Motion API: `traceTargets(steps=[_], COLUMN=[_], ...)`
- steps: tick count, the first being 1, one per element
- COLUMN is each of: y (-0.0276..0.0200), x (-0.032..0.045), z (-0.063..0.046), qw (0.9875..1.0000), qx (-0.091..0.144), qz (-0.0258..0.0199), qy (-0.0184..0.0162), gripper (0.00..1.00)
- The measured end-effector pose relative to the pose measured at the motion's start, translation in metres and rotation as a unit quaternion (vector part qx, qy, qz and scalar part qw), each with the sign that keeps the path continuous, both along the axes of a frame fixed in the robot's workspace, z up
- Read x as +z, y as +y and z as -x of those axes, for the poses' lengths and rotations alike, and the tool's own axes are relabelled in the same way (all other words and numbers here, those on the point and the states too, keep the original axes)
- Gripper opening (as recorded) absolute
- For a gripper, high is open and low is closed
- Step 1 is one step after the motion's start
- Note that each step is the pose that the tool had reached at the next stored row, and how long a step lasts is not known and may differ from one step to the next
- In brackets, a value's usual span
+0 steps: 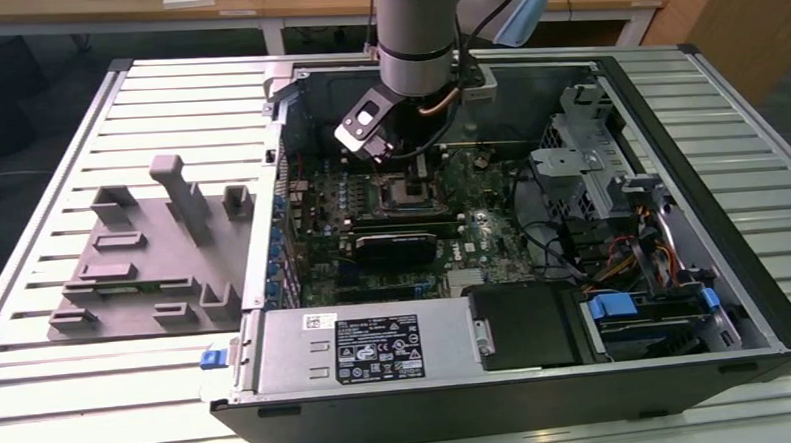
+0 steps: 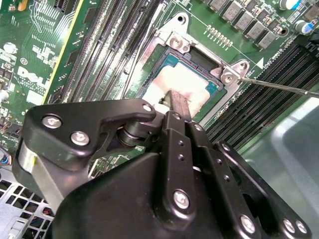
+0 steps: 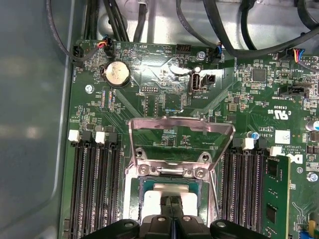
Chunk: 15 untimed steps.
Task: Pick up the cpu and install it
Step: 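Place the cpu into insertion slot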
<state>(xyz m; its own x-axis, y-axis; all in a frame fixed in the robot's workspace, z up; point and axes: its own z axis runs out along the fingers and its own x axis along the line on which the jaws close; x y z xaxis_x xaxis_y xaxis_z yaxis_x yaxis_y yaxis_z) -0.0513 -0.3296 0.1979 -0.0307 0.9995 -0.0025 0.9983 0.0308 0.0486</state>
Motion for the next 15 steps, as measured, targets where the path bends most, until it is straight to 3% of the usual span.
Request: traceTargets(steps=[11, 15], y=[0.0001, 0.0], x=[0.0024, 0.0073], z=[-0.0001, 0.0], qw=[1.0, 1.0], qx=[0.0, 0.0], qz=[-0.0002, 0.0], qy=[-0.0001, 0.0], gripper=[0.11, 0.11])
